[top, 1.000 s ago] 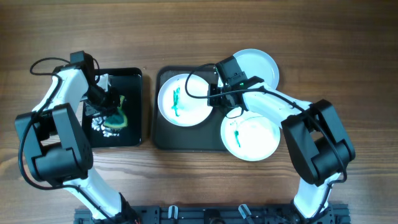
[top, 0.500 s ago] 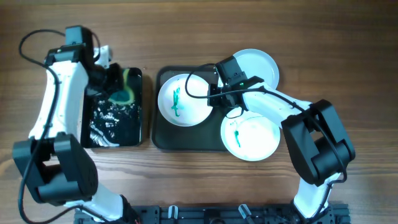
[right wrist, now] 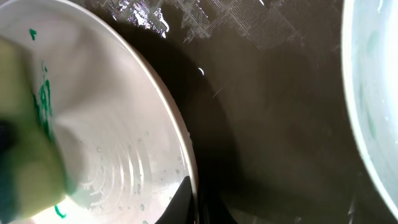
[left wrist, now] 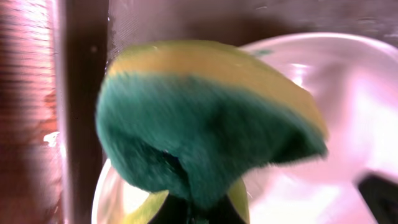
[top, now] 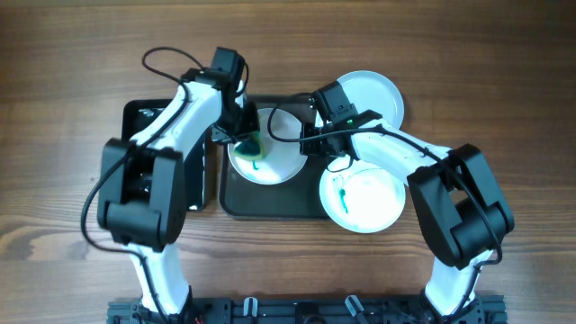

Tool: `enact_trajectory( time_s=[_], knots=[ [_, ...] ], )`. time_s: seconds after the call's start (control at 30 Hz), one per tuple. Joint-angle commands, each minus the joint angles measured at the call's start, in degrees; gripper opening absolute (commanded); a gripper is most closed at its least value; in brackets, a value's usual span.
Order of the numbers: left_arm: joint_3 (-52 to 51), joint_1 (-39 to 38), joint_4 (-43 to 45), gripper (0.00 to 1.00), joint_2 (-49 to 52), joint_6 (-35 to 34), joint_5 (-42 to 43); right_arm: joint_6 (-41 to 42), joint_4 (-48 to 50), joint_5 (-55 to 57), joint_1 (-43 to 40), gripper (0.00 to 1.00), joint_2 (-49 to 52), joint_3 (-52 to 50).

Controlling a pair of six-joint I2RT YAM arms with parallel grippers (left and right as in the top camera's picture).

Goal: Clean dirty plates on tray and stack at the side
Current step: 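Carry the sponge with left gripper onto the left plate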

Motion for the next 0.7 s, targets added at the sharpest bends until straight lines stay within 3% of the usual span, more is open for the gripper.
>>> enact_trajectory(
  time_s=[0.0, 0.17, 0.23, 0.33, 0.4, 0.6, 0.67],
  knots=[
    [-0.13, -0.17, -0.22, 0.04, 2.97, -1.79, -0.72, 0.2, -0.94, -0.28, 0.02, 0.04, 1.73, 0.17],
    [-0.17, -2.91, -1.16, 0.04, 5.31, 5.09, 12.48, 0.17, -1.03, -0.31, 0.02, 0.04, 1.73, 0.17],
    [-0.17, -4.76, -1.16, 0.04, 5.35, 9.51, 21.7, 0.17, -1.03, -0.31, 0.02, 0.04, 1.73, 0.17],
    [-0.17, -5.46, -0.28, 0.04, 5.35, 9.97, 22.97, 0.17, -1.09, -0.31, 0.02, 0.04, 1.73, 0.17],
    [0.17, -4.26, 1.79, 0.04, 5.33, 8.87, 19.5, 0.2, -1.16, -0.33, 0.02, 0.04, 1.73, 0.17],
    [5.35, 1.09, 2.58, 0.04, 5.31, 0.26, -6.32, 0.22, -1.22, -0.76, 0.02, 0.04, 1.73, 0.17],
    [6.21, 1.62, 2.32, 0.04, 5.31, -1.53, -10.34, 0.22, -1.22, -0.76, 0.02, 0.04, 1.73, 0.17]
  ],
)
